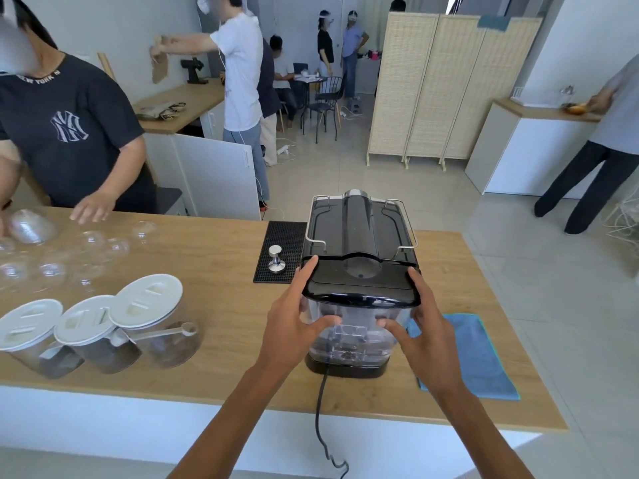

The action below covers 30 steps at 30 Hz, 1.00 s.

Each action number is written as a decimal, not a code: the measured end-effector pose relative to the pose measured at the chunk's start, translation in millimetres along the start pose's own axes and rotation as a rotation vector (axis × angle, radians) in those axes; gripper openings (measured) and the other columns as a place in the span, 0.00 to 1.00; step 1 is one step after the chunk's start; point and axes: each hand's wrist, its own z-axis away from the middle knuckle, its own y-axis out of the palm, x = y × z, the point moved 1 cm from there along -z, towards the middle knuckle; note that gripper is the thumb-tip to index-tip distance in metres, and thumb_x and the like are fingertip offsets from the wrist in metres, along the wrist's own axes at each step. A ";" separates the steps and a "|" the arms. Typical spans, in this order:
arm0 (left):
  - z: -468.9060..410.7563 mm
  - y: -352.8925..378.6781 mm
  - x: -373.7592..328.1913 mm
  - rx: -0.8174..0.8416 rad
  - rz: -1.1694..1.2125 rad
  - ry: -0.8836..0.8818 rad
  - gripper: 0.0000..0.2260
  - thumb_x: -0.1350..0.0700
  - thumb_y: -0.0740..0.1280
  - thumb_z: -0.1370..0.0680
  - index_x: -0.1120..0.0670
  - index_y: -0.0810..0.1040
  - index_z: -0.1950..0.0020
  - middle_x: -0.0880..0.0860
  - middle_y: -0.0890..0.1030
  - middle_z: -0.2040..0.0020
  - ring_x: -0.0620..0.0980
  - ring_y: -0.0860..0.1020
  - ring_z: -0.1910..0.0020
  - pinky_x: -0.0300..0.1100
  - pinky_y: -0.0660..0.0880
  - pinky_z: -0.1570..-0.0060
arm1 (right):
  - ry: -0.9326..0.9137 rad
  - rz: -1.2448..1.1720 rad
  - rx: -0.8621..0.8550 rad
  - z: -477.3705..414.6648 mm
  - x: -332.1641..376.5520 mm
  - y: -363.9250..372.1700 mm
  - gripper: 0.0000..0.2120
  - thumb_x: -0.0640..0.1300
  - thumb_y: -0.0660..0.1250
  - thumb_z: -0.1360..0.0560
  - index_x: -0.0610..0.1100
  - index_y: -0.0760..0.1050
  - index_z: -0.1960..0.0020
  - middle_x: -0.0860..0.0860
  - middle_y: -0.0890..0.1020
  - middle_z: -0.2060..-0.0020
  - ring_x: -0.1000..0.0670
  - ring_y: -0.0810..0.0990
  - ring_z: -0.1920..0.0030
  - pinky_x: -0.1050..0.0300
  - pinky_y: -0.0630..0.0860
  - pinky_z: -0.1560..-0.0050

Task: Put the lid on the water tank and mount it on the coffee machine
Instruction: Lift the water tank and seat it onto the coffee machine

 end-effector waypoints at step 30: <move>-10.8 5.3 12.2 -0.012 -0.049 0.003 0.46 0.32 0.72 0.34 0.37 0.57 0.20 0.44 0.68 0.49 0.44 0.70 0.51 0.34 0.68 0.53 | 0.053 -0.014 -0.015 -2.9 -4.5 9.9 0.42 0.59 0.71 0.28 0.66 0.50 0.22 0.54 0.70 0.24 0.48 0.75 0.29 0.53 0.72 0.31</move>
